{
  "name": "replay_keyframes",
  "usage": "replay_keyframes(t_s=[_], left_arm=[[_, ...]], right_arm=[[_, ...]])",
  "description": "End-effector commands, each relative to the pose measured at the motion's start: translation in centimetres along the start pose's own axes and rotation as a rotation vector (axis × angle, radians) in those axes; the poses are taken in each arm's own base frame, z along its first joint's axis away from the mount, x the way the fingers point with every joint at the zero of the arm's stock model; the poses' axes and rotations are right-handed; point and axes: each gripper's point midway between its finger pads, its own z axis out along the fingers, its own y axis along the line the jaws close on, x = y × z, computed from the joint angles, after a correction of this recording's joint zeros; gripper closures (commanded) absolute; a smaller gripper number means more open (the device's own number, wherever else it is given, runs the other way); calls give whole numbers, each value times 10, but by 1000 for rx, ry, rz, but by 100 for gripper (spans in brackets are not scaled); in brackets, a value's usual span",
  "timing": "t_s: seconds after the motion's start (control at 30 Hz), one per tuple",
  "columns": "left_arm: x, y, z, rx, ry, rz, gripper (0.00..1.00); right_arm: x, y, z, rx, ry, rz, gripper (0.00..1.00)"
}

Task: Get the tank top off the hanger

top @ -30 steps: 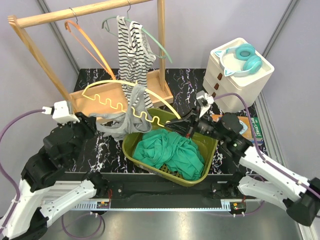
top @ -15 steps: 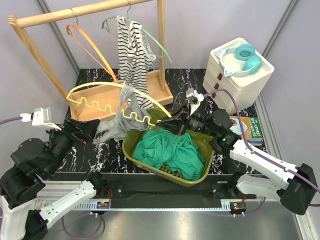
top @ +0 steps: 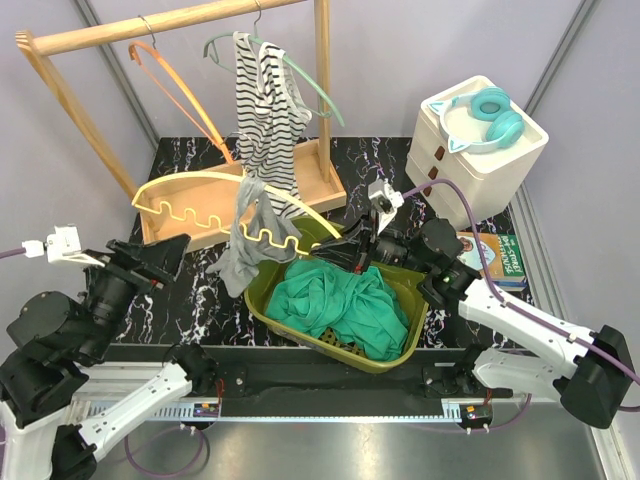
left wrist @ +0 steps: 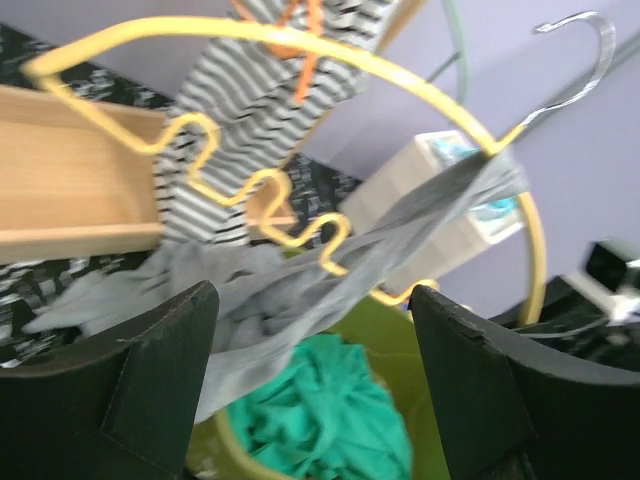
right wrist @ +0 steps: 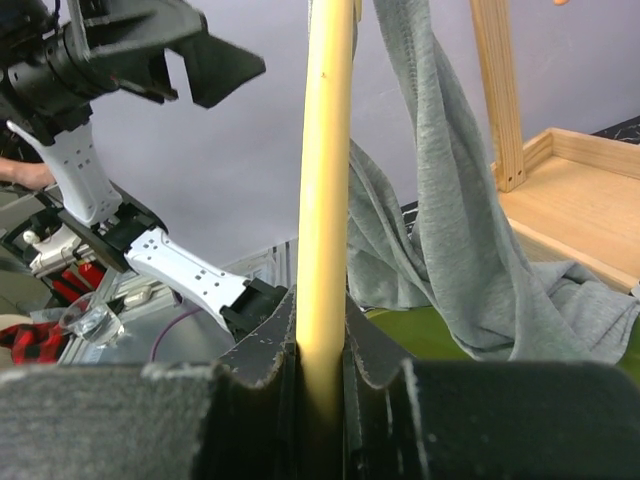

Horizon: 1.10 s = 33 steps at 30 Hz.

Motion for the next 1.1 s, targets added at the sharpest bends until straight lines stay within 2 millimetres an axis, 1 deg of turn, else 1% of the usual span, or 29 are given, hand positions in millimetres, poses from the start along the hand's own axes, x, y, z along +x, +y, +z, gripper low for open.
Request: replay_keyframes(t_s=[0.0, 0.03, 0.07, 0.1, 0.13, 0.17, 0.23, 0.27, 0.3, 0.37, 0.4, 0.57, 0.67, 0.7, 0.73, 0.77, 0.83, 0.87, 0.9, 0.93, 0.97, 1.03, 1.07], left_arm=[[-15, -59, 13, 208, -26, -160, 19], [-22, -65, 14, 226, -54, -188, 18], [-22, -66, 18, 220, -59, -224, 18], [-25, -66, 21, 213, -75, -251, 17], [-31, -72, 23, 232, -98, -282, 17], [-29, -72, 25, 232, -101, -330, 17], [-37, -74, 27, 241, -143, -395, 17], [-33, -71, 33, 223, -141, -436, 17], [-34, -66, 36, 193, -161, -459, 18], [-30, -60, 42, 158, -165, -508, 19], [-29, -56, 45, 132, -176, -525, 21], [-12, -39, 54, 34, -152, -597, 24], [-9, -30, 57, -7, -159, -620, 27], [-10, -28, 57, -18, -173, -620, 28], [-11, -26, 57, -25, -179, -619, 31], [-12, -24, 58, -33, -187, -609, 36], [-19, -19, 57, -58, -224, -583, 41], [-20, -16, 57, -73, -236, -543, 53], [-24, -13, 55, -82, -255, -529, 61], [-26, -10, 53, -90, -265, -496, 66], [-32, -5, 49, -103, -293, -484, 75], [-38, 2, 45, -128, -323, -430, 82], [-46, 7, 40, -142, -353, -416, 92]], right_arm=[[-13, 22, 4, -106, -44, -99, 100], [-11, 24, 4, -118, -44, -105, 100], [-5, 26, 3, -124, -37, -102, 100], [-2, 25, 3, -124, -34, -106, 100], [0, 25, 2, -123, -31, -110, 100], [5, 25, 3, -123, -21, -112, 100], [9, 25, 3, -122, -18, -115, 100], [12, 24, 3, -119, -13, -115, 100], [13, 26, 3, -126, -13, -121, 100], [15, 28, 2, -130, -19, -124, 100], [15, 30, 2, -135, -23, -126, 100], [14, 38, 3, -165, -28, -144, 100], [12, 42, 4, -178, -33, -152, 100], [14, 43, 5, -184, -31, -151, 100], [13, 45, 5, -194, -34, -156, 100], [15, 46, 8, -201, -29, -156, 100], [19, 47, 11, -218, -12, -150, 100], [18, 49, 13, -228, -11, -150, 100], [18, 51, 15, -235, -10, -150, 100], [22, 50, 18, -237, 1, -143, 100], [20, 51, 22, -238, -2, -142, 100], [20, 42, 32, -198, 9, -124, 100], [20, 37, 36, -177, 17, -113, 98]])
